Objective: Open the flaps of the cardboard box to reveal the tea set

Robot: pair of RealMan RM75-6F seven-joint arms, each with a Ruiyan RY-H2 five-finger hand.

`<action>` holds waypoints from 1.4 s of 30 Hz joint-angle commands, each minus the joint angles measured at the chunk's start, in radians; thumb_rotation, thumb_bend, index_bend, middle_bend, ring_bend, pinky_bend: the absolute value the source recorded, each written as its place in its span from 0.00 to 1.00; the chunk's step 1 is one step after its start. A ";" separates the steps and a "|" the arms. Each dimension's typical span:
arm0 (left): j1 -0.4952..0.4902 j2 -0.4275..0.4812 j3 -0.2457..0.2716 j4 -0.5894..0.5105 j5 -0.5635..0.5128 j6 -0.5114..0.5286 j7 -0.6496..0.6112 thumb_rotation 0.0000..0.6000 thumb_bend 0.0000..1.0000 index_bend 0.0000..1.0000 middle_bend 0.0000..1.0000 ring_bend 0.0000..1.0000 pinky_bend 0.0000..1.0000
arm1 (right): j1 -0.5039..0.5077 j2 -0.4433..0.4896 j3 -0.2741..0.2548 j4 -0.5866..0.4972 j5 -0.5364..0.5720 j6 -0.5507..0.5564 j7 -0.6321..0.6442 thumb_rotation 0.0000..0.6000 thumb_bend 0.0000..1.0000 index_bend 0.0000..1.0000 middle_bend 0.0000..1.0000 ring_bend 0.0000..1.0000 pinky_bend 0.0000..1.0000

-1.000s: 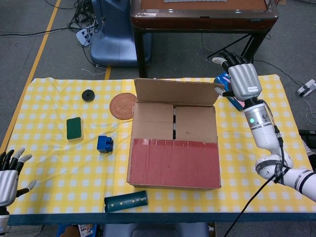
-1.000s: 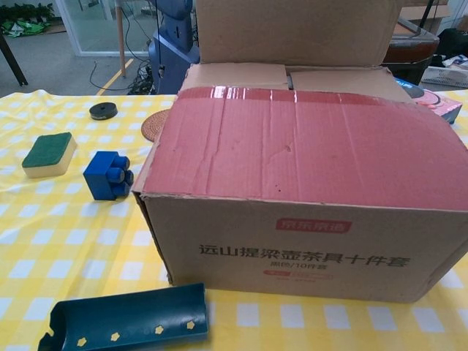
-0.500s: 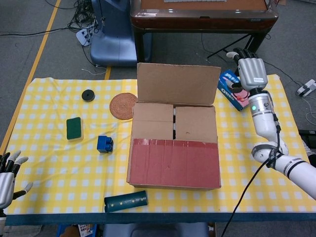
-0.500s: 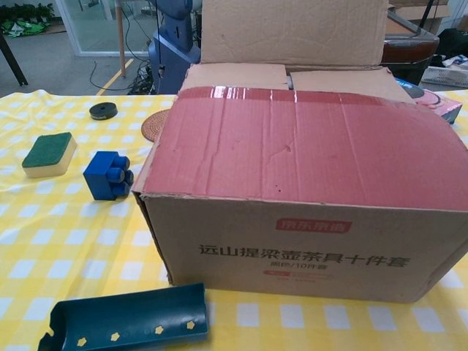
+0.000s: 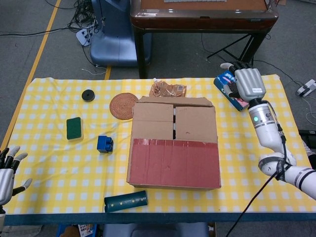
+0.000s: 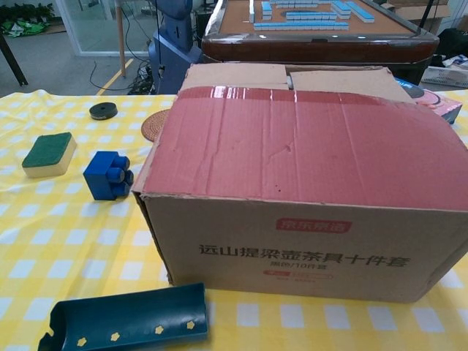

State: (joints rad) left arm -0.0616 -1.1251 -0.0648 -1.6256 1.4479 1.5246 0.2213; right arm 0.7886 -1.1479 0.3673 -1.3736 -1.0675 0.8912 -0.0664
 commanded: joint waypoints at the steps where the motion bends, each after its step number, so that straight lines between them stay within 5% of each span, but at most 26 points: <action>1: -0.005 0.002 -0.004 -0.005 0.001 0.000 0.010 1.00 0.20 0.28 0.11 0.05 0.00 | -0.108 0.188 -0.052 -0.266 -0.080 0.015 0.072 1.00 0.40 0.22 0.29 0.25 0.25; 8: -0.013 0.008 -0.007 -0.027 0.008 -0.001 0.037 1.00 0.20 0.29 0.11 0.05 0.00 | -0.160 0.296 -0.126 -0.420 -0.201 -0.066 0.189 1.00 0.66 0.27 0.35 0.32 0.29; 13: -0.011 0.008 -0.002 -0.036 0.012 0.000 0.041 1.00 0.20 0.29 0.11 0.05 0.00 | -0.156 0.283 -0.169 -0.424 -0.296 -0.101 0.233 1.00 1.00 0.33 0.36 0.32 0.29; 27: 0.008 0.013 0.010 -0.031 0.011 0.014 0.021 1.00 0.20 0.29 0.11 0.05 0.00 | -0.093 0.184 -0.191 -0.392 -0.364 -0.108 0.147 1.00 1.00 0.41 0.35 0.28 0.29; 42: 0.019 0.011 0.018 -0.014 0.019 0.023 -0.003 1.00 0.20 0.29 0.11 0.05 0.00 | -0.096 0.186 -0.230 -0.431 -0.372 -0.089 0.102 1.00 1.00 0.43 0.34 0.27 0.28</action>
State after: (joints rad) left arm -0.0428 -1.1141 -0.0472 -1.6400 1.4668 1.5473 0.2180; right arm 0.6954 -0.9646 0.1399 -1.8010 -1.4370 0.7999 0.0334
